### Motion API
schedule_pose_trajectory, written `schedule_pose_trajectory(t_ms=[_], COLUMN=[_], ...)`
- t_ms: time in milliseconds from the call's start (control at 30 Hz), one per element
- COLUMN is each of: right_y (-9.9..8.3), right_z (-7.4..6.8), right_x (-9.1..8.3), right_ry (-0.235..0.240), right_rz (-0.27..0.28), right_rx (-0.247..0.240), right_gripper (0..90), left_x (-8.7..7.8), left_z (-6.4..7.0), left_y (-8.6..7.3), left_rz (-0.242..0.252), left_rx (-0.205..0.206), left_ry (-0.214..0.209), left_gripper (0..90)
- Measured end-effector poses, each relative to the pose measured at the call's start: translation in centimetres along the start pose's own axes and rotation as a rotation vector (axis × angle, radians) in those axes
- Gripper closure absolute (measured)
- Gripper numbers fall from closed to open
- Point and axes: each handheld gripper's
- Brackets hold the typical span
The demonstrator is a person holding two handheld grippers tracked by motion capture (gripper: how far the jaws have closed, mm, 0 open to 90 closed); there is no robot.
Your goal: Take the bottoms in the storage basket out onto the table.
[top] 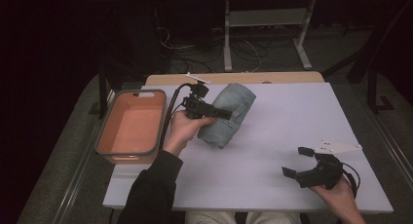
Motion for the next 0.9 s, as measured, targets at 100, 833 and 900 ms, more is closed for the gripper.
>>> schedule_pose_trajectory(t_ms=[100, 833, 900], right_y=[0.0, 0.0, 0.0], right_z=[0.0, -0.1, -0.1], right_x=[0.0, 0.1, 0.1], right_ry=[0.000, 0.007, 0.007], right_rz=[0.000, -0.003, -0.004], right_rx=[0.000, -0.002, -0.002], right_gripper=[0.0, 0.0, 0.0], left_x=[0.7, 5.5, 6.0], left_z=[-0.1, 1.8, 1.9], left_y=[-0.2, -1.5, -1.6], left_rz=[-0.014, -0.114, -0.125], left_rx=[-0.002, 0.054, 0.060], left_ry=[0.001, 0.006, 0.002], left_gripper=[54.5, 53.9, 53.9])
Point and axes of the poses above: each handheld gripper's, and its own axes: x roughly forward along the jaws, y roughly out of its top, z roughly to its right, and after that the axes turned 9 degrees about -x, right-handed
